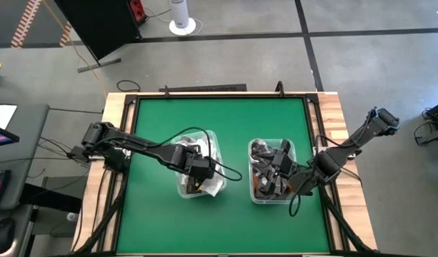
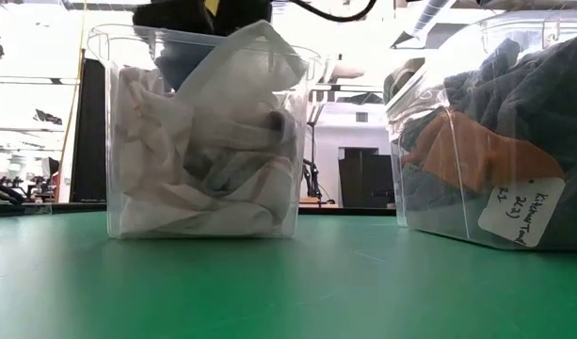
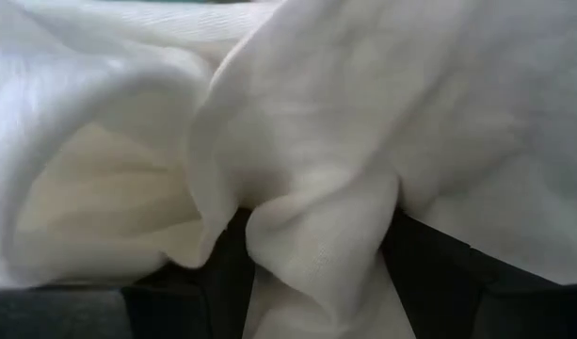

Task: Sort microfiber towel by color & place in baskets
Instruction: Put the white microfiber towel into the left transparent bin

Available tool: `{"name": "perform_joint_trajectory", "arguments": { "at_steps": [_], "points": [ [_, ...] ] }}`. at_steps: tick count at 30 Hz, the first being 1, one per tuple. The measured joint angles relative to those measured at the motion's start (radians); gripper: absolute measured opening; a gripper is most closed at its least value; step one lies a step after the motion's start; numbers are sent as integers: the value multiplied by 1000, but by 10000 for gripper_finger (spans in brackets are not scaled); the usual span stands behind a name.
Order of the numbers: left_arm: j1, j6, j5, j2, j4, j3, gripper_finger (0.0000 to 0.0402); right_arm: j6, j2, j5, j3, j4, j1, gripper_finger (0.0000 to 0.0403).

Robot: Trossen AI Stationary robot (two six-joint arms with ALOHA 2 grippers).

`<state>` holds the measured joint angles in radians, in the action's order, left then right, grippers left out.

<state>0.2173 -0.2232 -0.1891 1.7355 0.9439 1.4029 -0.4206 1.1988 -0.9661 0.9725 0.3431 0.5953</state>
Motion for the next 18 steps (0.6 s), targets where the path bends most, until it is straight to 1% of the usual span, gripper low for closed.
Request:
{"name": "perform_joint_trajectory", "arguments": {
  "at_steps": [3, 6, 11, 14, 18],
  "points": [
    [7, 46, 37, 0, -16, 0, 219, 0, 0, 0, 0, -1, 0, 185],
    [8, 129, 67, 0, -17, 0, 219, 0, 0, 0, 0, -1, 0, 185],
    [8, 271, 52, -7, -7, 10, 219, 3, 0, 0, 0, -1, 0, 185],
    [8, 306, 39, -7, 53, 51, 219, 3, 0, 0, 0, 0, 0, 185],
    [9, 326, 8, -7, 188, 111, 219, 5, 0, 0, 0, 0, -2, 185]
  ]
}}
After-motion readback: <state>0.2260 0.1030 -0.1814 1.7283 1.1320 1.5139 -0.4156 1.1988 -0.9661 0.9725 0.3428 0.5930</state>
